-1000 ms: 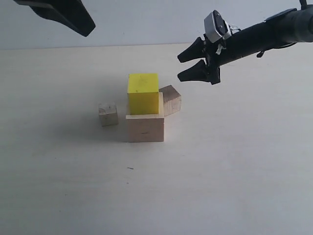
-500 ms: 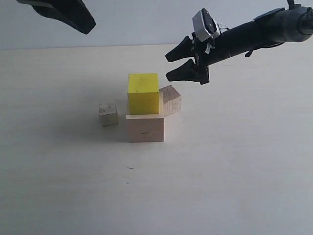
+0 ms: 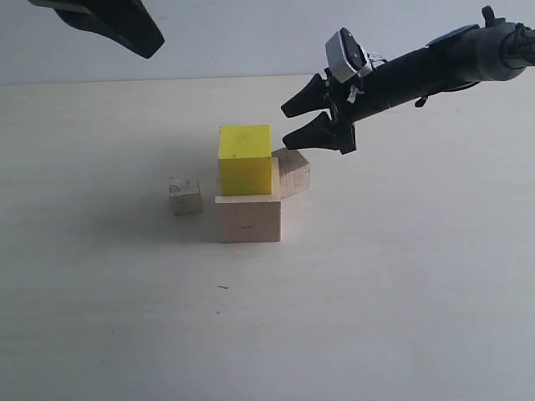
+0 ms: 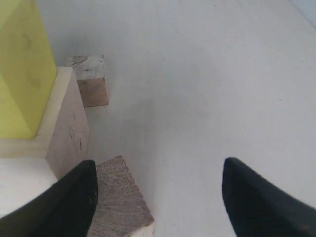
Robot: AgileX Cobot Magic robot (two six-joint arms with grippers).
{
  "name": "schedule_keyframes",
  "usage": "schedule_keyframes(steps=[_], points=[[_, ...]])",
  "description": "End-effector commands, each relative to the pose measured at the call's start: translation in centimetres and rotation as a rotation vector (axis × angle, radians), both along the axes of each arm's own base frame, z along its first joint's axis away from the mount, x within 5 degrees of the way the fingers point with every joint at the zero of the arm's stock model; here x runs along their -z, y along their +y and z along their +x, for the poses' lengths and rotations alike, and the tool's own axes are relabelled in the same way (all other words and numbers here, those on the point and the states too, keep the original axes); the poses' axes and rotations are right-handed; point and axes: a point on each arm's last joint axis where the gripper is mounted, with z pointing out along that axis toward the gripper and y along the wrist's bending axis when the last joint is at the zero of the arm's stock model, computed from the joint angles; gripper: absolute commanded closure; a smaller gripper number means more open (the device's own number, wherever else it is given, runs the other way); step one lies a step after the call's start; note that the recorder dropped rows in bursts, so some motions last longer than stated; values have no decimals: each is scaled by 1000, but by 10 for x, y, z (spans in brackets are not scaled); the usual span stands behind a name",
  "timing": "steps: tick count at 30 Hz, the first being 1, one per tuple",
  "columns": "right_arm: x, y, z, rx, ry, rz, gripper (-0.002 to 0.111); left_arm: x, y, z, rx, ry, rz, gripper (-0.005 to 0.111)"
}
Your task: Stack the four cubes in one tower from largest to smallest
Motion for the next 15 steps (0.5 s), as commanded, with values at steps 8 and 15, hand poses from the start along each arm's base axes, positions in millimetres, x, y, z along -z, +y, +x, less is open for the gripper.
schedule_keyframes(steps=[8, 15], points=[[-4, 2, 0, -2, 1, 10, 41, -1, 1, 0, -2, -11, -5, 107], [-1, 0, -1, -20, 1, -21, 41, -1, 1, 0, -2, -11, -5, 107]])
